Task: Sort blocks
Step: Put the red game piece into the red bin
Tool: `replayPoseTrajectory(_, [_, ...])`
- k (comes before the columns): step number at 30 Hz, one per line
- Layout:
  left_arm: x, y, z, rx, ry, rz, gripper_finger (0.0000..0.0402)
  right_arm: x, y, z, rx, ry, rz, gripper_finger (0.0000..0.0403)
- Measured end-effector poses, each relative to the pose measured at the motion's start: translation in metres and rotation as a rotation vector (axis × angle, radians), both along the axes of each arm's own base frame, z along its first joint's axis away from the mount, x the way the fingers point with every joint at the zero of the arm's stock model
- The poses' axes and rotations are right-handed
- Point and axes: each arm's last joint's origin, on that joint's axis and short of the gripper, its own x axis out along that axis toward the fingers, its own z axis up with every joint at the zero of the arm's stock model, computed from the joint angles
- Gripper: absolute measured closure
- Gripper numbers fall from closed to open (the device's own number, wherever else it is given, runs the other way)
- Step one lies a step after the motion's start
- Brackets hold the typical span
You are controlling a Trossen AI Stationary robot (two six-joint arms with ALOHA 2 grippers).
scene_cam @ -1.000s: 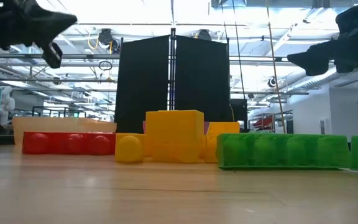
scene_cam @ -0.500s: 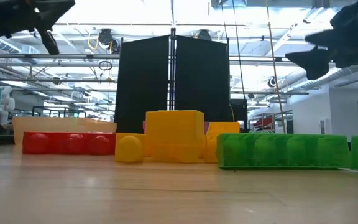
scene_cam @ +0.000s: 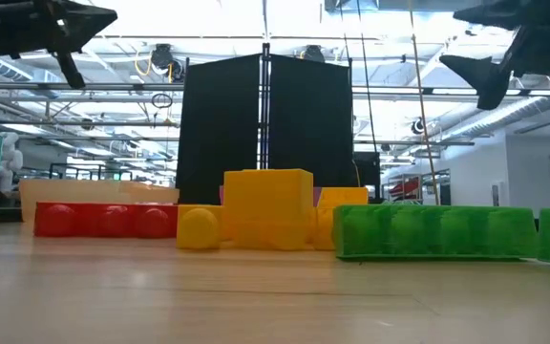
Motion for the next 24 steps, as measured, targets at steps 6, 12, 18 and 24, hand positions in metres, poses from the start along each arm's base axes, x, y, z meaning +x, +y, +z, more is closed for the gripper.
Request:
replayPoseTrajectory(6, [-0.002, 0.0, 0.006, -0.005, -0.02, -0.009, 0.0398, -0.001, 0.0, 0.002, 0.169, -0.087, 0.056, 0.0081])
replayPoseTrajectory(12, [-0.001, -0.003, 0.063, 0.065, 0.04, -0.071, 0.0398, -0.006, 0.001, 0.02, 0.224, -0.191, 0.168, 0.0081])
replayPoseTrajectory(18, [0.032, -0.006, 0.138, 0.203, 0.358, -0.041, 0.0398, -0.016, 0.0, 0.049, 0.102, -0.229, 0.11, 0.0081])
replayPoseTrajectory(24, [0.096, -0.017, 0.149, 0.218, 0.913, -0.292, 0.0362, -0.02, 0.0, 0.066, 0.066, -0.088, 0.091, 0.0081])
